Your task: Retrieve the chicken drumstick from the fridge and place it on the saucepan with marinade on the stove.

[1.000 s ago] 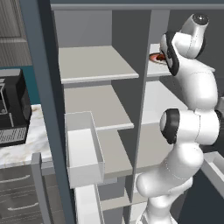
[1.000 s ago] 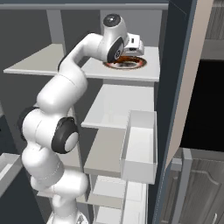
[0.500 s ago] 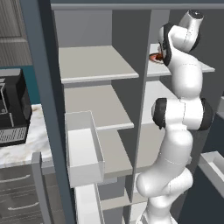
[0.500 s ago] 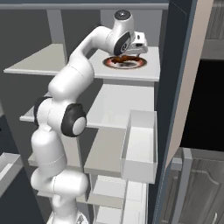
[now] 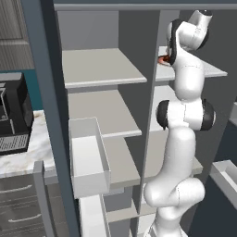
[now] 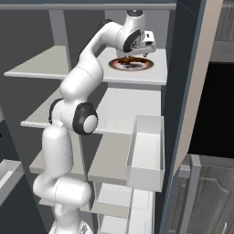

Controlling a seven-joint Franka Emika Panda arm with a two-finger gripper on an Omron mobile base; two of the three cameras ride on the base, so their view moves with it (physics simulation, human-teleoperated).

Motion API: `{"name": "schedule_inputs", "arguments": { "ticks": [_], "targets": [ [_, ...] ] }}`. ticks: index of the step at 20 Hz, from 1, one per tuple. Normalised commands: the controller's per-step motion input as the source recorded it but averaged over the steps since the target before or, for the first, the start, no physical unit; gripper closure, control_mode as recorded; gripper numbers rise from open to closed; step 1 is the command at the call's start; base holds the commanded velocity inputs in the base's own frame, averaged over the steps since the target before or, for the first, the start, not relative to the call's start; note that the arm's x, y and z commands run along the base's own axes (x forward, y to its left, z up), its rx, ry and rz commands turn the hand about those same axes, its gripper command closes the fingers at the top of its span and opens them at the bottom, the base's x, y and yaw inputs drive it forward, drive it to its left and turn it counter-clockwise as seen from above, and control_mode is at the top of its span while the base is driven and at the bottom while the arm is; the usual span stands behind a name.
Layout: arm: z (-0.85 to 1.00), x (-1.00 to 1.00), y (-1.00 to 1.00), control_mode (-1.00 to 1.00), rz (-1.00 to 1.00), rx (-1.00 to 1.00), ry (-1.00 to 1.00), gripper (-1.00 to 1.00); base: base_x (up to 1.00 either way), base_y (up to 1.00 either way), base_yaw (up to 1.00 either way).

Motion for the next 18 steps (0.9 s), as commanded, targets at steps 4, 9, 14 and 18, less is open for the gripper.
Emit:
{"name": "schedule_inputs", "arguments": {
  "ticks": [4,9,14,18],
  "targets": [
    [-0.17,0.00,-0.03,-1.00,0.01,0.00,0.27,-1.00,0.00,0.00,0.00],
    [-0.57,0.00,0.00,-1.00,0.06,0.04,0.21,-1.00,0.00,0.00,0.00],
    [-0.68,0.00,0.00,-1.00,0.11,0.07,0.23,-1.00,0.00,0.00,0.00],
    [-0.63,0.00,0.00,-1.00,0.12,0.05,0.28,-1.00,0.00,0.00,0.00]
  ]
}}
